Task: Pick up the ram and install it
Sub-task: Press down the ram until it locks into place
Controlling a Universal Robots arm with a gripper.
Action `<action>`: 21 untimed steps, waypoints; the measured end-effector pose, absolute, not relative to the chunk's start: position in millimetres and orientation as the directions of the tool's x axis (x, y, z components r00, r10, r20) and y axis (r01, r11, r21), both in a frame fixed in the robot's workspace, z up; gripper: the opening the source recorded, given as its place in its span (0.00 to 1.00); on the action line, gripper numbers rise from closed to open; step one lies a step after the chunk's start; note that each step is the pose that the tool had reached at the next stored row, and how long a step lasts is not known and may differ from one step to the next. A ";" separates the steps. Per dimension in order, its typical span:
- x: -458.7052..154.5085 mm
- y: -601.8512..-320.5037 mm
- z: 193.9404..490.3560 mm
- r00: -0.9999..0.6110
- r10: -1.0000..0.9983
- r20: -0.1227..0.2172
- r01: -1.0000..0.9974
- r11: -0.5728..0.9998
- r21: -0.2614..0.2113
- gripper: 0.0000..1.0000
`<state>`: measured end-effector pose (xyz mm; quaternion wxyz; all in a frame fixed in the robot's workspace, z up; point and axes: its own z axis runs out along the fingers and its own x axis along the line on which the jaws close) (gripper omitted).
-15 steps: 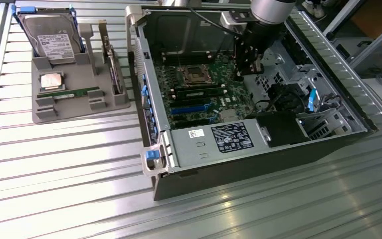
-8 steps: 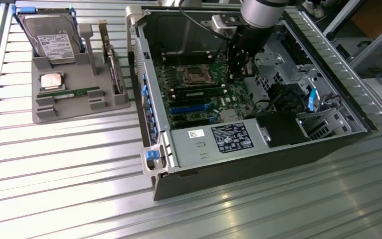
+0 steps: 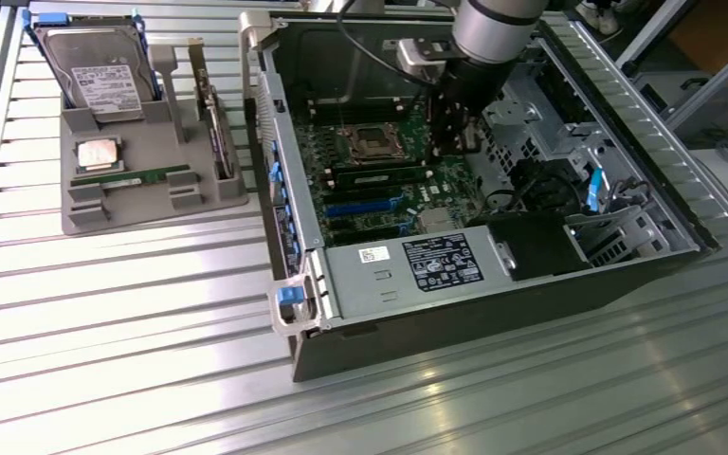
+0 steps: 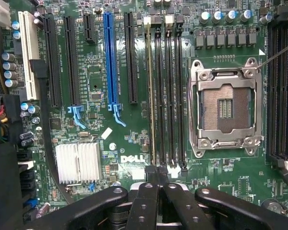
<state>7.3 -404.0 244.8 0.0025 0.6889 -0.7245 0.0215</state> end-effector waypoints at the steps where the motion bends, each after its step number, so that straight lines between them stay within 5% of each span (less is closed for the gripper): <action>1: 7.0 -404.1 243.6 -0.050 -0.998 0.033 -0.998 0.049 -0.028 0.10; 21: 1.5 -403.8 232.6 -0.024 -0.999 0.027 -0.999 0.024 -0.029 0.10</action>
